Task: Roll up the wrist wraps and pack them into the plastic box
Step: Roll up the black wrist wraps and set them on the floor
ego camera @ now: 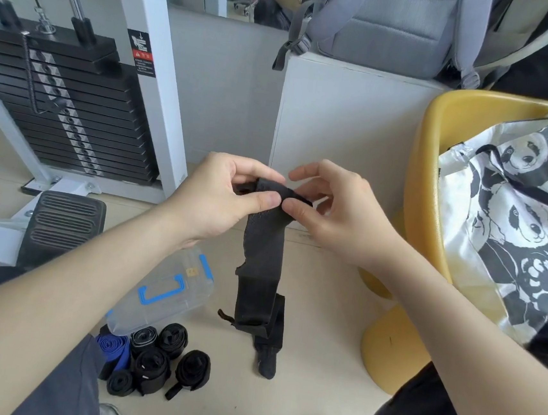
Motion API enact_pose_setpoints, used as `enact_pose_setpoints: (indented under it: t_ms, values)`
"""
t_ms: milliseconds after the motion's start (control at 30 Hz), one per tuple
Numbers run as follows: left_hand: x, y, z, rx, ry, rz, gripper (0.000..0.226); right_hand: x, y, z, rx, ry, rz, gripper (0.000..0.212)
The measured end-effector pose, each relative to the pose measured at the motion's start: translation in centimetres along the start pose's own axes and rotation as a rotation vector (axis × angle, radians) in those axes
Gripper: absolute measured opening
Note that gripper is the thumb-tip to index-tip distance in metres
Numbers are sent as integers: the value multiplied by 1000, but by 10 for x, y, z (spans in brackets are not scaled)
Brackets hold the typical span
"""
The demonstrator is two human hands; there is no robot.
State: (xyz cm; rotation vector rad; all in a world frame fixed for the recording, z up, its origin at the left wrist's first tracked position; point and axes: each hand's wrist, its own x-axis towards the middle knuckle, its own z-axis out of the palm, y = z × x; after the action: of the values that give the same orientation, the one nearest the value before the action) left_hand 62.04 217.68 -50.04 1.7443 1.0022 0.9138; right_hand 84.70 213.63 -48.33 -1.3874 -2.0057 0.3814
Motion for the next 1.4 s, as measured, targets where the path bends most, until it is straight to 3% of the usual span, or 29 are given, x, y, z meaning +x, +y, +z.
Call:
enact_pose_setpoints:
  t_ms: [167,300,500,667,767,867,967,1167,1233,1333,1400]
  values:
    - [0,-1,5,267,137,65,15,1,2,10,-95,-108,11,13]
    - [-1,-2,6,364,73,57,21,3,0,18,-96,-52,13,10]
    - [6,-3,3,91,123,-12,9,16,2,24,-48,105,152,17]
    - [11,-7,0,-30,192,-56,33,25,-3,29,26,133,109,14]
    - [13,-10,-5,-13,241,-99,8,30,-4,33,25,95,112,7]
    - [12,-15,-11,91,233,-129,24,33,0,27,86,-110,121,19]
    - [11,-13,-17,141,209,-81,18,37,8,16,308,-316,165,21]
    - [9,-12,-14,282,199,43,15,42,7,21,43,-225,113,11]
    - [10,-10,-12,214,170,-10,7,42,4,23,9,-161,87,8]
    - [12,-8,-9,-65,51,-220,49,39,3,18,23,-78,23,7]
    - [12,-6,-9,-162,2,-288,57,37,4,15,-13,-44,-18,9]
